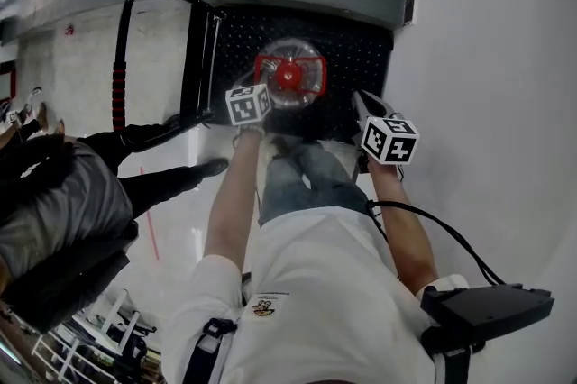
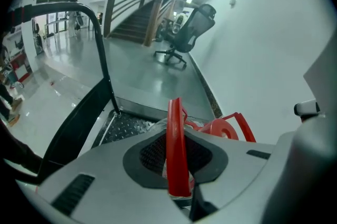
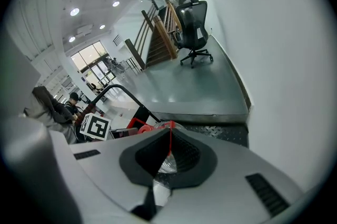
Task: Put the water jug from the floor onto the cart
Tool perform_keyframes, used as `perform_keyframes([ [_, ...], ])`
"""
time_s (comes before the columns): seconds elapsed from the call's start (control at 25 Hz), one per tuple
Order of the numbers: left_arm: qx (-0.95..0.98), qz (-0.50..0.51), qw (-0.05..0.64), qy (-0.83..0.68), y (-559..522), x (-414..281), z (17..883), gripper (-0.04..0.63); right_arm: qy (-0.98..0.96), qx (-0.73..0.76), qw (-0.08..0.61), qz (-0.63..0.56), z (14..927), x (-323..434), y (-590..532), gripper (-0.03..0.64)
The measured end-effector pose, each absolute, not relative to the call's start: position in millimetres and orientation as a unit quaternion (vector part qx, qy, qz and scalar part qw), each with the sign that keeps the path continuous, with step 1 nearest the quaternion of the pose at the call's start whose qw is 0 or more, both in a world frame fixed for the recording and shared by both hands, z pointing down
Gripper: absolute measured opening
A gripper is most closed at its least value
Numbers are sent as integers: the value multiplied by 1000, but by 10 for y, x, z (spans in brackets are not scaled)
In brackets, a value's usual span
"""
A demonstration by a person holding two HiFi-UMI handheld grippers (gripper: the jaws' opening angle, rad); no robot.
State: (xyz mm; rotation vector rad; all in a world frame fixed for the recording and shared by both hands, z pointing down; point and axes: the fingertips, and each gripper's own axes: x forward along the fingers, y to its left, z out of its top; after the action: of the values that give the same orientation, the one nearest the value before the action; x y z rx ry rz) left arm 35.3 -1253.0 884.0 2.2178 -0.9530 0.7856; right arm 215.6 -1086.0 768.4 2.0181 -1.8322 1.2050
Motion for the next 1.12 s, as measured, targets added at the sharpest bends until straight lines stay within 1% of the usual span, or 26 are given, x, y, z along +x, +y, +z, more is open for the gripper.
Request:
perform_keyframes([
  [0.12,835,289,298,-360,-12563,357,8826,61,-612,675,80,404,7695,2175,-10835,17],
  [0.2,839,279,298,-361,-12572,347,8737,110,-614,674,79,403,7669,2148,-10829,17],
  [0.36,847,254,290,-367,-12644,235,8472,147,-621,670,75,399,7649,2059,-11016,17],
  [0.68,868,198,267,-369,-12526,-146,7619,146,-627,681,73,371,7382,1891,-11288,17],
  [0.76,876,190,261,-357,-12366,-289,7423,130,-622,691,67,361,7243,1749,-11191,17],
  [0.84,887,182,255,-339,-12206,-391,7191,75,-616,703,59,351,7047,1604,-11098,17],
  [1.0,909,185,229,-296,-11864,-618,6711,14,-603,723,44,335,6636,1256,-10921,17],
  [1.04,914,185,223,-285,-11782,-704,6612,3,-599,730,39,329,6540,1153,-10862,17],
  [1.12,921,184,216,-267,-11622,-922,6460,4,-590,743,30,314,6369,918,-10722,17],
])
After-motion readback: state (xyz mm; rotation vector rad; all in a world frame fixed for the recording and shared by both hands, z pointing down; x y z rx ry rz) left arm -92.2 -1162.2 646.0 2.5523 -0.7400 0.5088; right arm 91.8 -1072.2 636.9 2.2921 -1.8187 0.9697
